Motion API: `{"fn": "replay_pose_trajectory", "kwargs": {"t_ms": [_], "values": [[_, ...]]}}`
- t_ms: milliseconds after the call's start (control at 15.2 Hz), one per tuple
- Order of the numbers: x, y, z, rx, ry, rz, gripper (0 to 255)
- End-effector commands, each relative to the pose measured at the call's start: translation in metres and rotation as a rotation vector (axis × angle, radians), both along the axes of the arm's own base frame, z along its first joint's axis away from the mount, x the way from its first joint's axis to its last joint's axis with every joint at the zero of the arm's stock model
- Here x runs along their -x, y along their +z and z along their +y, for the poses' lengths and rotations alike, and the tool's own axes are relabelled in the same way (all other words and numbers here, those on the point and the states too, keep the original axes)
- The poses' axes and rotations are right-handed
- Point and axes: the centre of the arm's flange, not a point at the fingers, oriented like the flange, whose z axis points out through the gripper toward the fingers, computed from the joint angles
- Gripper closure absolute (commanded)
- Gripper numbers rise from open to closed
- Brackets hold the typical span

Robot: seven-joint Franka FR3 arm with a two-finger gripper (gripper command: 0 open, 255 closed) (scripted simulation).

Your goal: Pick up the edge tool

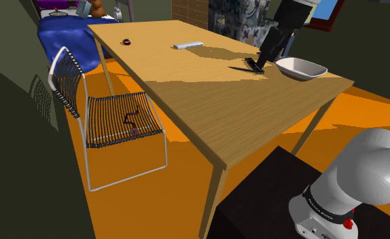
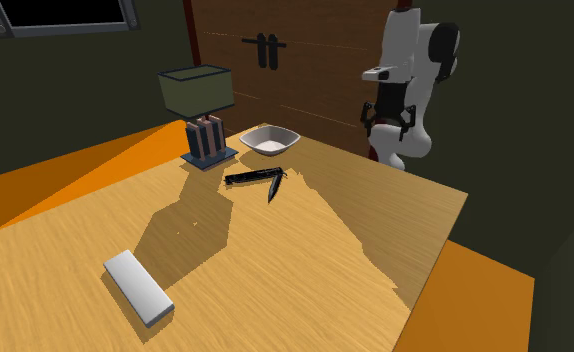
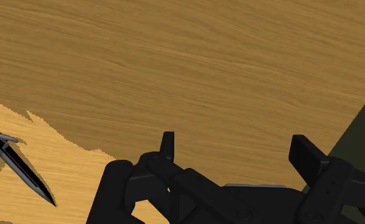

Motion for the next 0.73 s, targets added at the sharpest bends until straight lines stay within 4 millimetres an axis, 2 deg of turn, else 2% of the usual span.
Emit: {"fn": "replay_pose_trajectory", "kwargs": {"t_ms": [0, 660], "values": [[0.0, 0.0, 0.0, 0.0, 0.0, 0.0, 0], [-0.102, -0.03, -0.078, 0.01, -0.25, 0.058, 0]]}}
